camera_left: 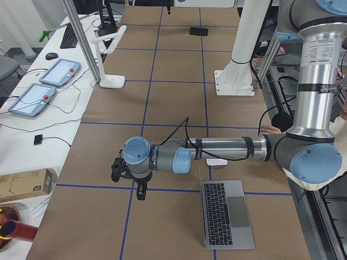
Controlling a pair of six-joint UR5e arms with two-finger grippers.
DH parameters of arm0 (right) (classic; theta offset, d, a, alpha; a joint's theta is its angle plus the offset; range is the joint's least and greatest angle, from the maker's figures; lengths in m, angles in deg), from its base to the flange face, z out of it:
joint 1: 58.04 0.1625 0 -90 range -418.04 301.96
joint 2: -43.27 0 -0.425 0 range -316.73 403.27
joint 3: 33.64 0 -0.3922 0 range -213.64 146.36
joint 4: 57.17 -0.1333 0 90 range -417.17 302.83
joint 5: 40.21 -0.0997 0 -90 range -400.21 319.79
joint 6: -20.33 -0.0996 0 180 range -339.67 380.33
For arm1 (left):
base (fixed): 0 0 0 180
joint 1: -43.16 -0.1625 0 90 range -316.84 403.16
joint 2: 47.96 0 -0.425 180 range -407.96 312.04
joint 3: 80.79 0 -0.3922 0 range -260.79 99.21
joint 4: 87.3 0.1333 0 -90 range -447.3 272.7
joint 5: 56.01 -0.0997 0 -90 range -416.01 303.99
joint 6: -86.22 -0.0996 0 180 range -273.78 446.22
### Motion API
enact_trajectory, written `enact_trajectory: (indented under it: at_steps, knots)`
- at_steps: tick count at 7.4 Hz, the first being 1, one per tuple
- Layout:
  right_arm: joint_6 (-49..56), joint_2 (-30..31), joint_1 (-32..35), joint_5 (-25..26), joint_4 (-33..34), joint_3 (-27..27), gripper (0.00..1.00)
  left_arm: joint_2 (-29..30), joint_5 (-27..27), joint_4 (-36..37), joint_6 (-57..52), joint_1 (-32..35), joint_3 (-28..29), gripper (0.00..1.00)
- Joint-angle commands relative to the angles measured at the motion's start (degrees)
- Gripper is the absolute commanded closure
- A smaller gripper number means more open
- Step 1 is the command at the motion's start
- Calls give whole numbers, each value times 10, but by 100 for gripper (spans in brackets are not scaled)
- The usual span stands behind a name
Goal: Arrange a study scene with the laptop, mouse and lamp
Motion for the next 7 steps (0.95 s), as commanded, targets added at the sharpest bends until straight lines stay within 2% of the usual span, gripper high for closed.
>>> enact_trajectory:
  at_steps: [1,4,7]
  knots:
    - [0,-4,0,-1,1,-2,0,0,0,0,0,0,0,1]
    - [7,1,0,3,0,-9,0,-17,-2,0,0,3,5,1]
    - [1,3,-8,12,5,-9,0,-41,-6,0,115,14,-3,1]
